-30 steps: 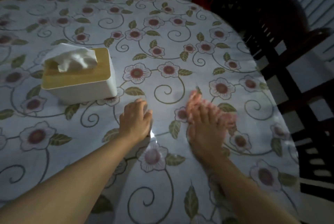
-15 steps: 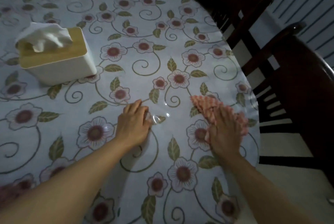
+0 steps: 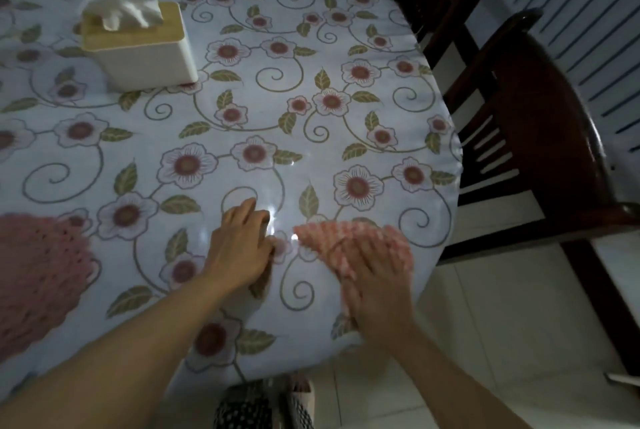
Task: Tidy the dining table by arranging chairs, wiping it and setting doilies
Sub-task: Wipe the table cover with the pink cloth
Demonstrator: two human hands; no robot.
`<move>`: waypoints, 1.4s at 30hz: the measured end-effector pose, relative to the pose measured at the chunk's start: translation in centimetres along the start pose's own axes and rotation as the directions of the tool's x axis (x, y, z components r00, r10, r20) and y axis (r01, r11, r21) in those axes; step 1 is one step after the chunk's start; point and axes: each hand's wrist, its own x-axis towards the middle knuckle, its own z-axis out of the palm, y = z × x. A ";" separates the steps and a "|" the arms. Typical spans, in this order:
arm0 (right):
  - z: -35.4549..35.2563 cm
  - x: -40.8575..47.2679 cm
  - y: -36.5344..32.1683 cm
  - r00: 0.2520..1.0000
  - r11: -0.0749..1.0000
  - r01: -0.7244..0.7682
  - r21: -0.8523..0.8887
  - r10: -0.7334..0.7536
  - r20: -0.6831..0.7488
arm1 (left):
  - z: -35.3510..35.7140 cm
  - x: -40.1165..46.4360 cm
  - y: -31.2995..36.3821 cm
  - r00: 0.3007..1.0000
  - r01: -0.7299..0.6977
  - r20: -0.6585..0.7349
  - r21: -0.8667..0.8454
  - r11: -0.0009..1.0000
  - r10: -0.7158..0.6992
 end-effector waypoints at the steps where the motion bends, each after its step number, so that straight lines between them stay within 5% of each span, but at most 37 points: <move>1: -0.4 -0.1 1.6 0.995 0.995 -0.096 -0.012 0.096 -0.032 | 0.3 -1.0 -0.2 1.000 0.011 0.000 0.003 1.000 -0.011; 9: 0.3 0.1 0.3 0.951 0.949 -0.309 -0.058 0.306 -0.055 | 0.2 -6.1 -3.2 0.998 0.058 -0.001 -0.006 0.998 -0.058; 14: 1.7 -0.5 -8.8 0.999 0.999 -0.031 -0.036 0.031 0.009 | -1.1 -6.7 -5.0 0.997 0.071 0.028 0.010 0.997 -0.071; 20: 4.6 1.6 -18.6 0.973 0.978 0.206 -0.025 -0.202 0.112 | -3.2 -5.9 -9.1 0.998 0.057 -0.019 0.081 0.995 -0.055; 25: 4.9 4.8 -20.0 0.991 0.993 0.098 -0.062 -0.092 0.101 | -6.0 -4.3 -14.4 0.999 -0.030 0.033 0.171 0.985 0.024; 34: 6.4 6.2 -24.8 0.955 0.958 -0.282 -0.059 0.286 0.081 | -9.2 -1.8 -19.4 0.956 -0.265 0.147 0.060 0.962 0.254; 42: 5.9 12.7 -23.5 0.982 0.983 -0.143 -0.116 0.156 0.107 | -11.9 3.3 -23.6 0.979 -0.201 0.055 0.086 0.976 0.197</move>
